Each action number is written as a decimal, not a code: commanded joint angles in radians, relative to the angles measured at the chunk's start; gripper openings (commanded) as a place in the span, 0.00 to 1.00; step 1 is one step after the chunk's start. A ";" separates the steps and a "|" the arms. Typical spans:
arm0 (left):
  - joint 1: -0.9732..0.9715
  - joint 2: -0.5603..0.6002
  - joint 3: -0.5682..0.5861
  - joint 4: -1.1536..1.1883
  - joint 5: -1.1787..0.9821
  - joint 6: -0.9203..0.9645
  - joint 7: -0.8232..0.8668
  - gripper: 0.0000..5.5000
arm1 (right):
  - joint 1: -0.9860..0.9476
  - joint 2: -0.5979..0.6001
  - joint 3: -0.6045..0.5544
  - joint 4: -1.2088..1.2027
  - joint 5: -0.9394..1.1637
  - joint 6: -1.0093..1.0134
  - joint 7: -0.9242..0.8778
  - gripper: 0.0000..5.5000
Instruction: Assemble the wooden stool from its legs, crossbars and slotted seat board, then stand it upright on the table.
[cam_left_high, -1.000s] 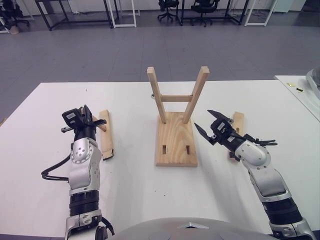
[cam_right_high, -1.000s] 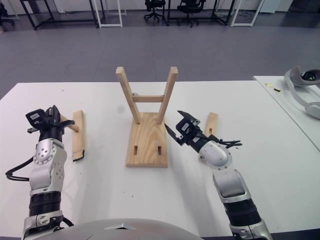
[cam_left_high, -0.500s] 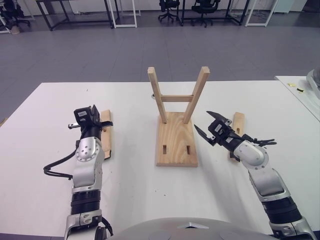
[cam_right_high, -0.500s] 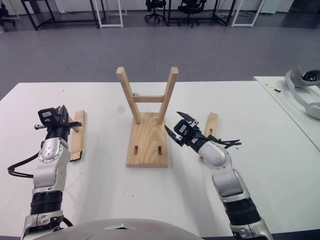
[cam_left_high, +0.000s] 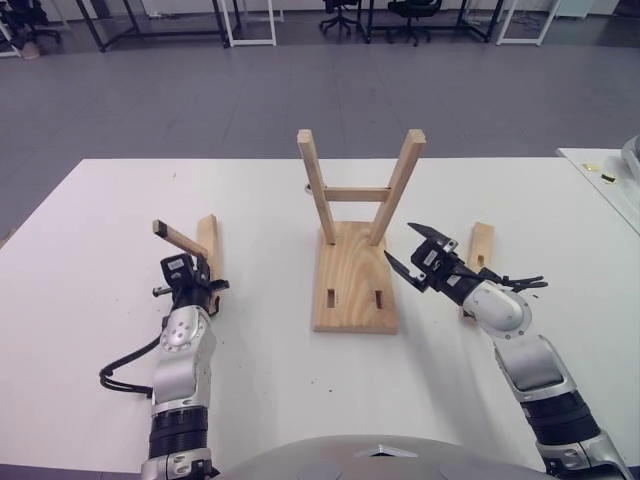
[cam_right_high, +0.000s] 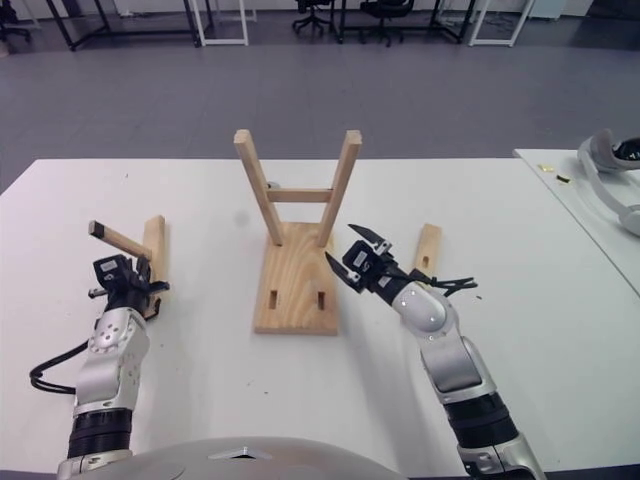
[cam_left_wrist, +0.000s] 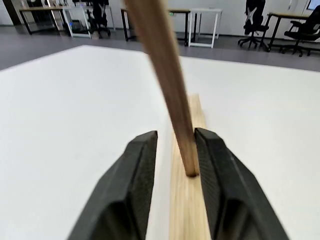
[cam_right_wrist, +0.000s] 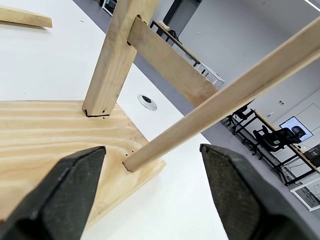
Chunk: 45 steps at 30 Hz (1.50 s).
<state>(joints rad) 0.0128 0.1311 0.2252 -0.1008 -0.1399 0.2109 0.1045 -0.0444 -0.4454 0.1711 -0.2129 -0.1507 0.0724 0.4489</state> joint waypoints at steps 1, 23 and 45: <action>-0.014 0.044 -0.018 -0.083 0.008 0.063 -0.050 0.34 | -0.011 0.009 0.009 -0.003 -0.007 -0.001 -0.001 0.64; 0.120 0.054 -0.047 -0.202 -0.019 0.627 -0.084 0.49 | 0.026 0.074 0.009 -0.075 -0.004 0.161 -0.034 0.64; -0.430 0.205 0.004 -0.353 -0.169 0.275 -0.315 0.37 | -0.537 0.127 -0.515 -0.113 0.850 0.536 -0.129 0.64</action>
<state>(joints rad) -0.3311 0.3141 0.2456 -0.4137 -0.2826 0.4701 -0.1905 -0.5068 -0.3321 -0.3422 -0.3019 0.6475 0.5675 0.3616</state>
